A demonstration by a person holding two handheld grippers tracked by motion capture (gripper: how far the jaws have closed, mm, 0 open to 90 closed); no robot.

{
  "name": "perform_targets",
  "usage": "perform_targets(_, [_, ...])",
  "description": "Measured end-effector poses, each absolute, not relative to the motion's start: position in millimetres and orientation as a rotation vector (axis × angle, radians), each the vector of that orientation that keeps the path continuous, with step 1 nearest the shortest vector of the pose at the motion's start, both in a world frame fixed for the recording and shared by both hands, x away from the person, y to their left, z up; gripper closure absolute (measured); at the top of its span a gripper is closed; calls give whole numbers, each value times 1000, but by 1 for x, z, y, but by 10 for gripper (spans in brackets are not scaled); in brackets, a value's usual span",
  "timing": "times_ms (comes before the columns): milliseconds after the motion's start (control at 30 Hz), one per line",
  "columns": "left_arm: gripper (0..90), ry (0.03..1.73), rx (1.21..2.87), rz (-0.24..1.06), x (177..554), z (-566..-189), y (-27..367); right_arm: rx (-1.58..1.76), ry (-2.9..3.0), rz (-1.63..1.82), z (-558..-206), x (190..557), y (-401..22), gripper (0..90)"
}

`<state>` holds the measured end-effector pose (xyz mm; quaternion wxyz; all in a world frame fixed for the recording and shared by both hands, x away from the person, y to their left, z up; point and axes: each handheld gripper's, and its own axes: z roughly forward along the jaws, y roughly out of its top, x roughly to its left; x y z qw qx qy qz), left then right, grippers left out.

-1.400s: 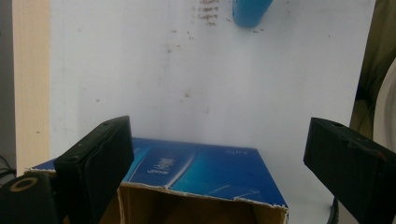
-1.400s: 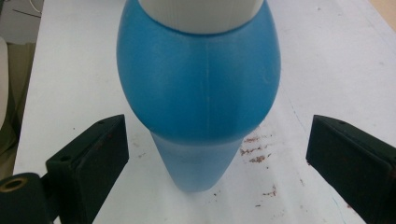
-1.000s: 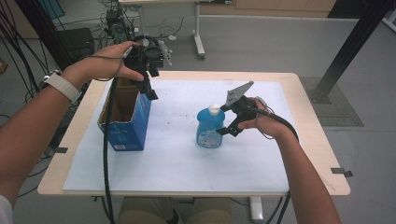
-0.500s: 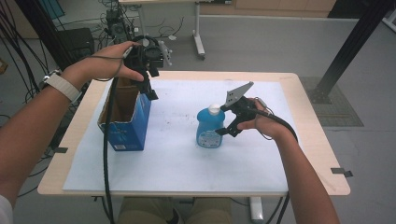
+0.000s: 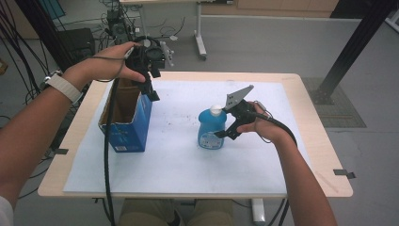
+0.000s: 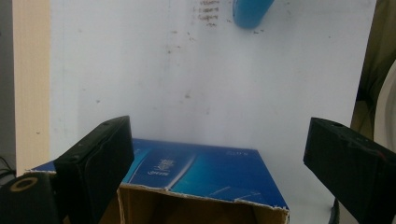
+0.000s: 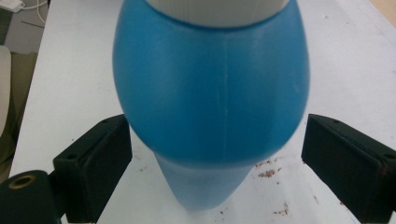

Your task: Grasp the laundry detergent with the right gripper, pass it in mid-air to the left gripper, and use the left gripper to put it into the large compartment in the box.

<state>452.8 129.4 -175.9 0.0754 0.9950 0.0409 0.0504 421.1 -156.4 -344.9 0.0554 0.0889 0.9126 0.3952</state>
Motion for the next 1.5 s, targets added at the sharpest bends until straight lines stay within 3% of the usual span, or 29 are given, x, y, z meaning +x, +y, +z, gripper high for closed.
perform_targets(1500, [90,121,2984,153,453,-176,129,260,2710,1356,-363,420,-152,193])
